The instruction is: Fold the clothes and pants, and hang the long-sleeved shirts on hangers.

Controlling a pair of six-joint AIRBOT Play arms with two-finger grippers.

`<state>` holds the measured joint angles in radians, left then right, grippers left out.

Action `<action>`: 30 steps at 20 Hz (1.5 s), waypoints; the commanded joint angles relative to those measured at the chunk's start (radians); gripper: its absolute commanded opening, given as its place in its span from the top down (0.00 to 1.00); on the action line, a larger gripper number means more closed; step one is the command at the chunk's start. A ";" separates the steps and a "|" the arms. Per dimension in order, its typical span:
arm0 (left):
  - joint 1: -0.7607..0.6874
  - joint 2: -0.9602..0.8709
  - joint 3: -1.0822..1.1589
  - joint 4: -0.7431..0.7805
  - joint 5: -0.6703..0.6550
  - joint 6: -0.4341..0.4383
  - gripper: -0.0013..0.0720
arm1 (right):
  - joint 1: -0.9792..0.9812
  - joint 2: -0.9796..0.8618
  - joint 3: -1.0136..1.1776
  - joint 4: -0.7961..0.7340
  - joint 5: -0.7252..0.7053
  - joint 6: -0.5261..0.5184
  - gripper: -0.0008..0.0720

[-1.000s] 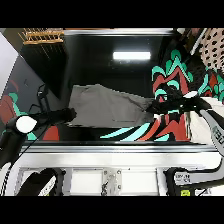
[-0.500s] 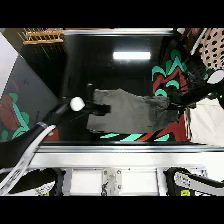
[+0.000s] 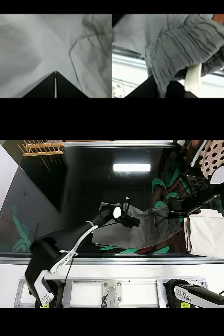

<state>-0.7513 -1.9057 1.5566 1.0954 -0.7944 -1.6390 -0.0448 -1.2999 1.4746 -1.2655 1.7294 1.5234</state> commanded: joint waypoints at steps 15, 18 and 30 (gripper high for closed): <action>0.005 -0.100 0.199 -0.065 -0.096 0.008 0.98 | 0.136 0.001 0.073 0.002 -0.013 0.085 0.96; 0.092 -0.037 0.199 -0.066 -0.104 0.018 0.98 | 0.164 0.000 0.073 0.005 -0.030 0.095 0.96; 0.477 0.201 0.199 -0.066 -0.192 0.091 0.98 | 0.506 -0.188 0.073 0.150 -0.404 0.122 0.96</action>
<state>-0.3607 -1.7615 1.7550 1.0306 -0.9577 -1.5703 0.3538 -1.4178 1.5463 -1.1786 1.4948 1.6474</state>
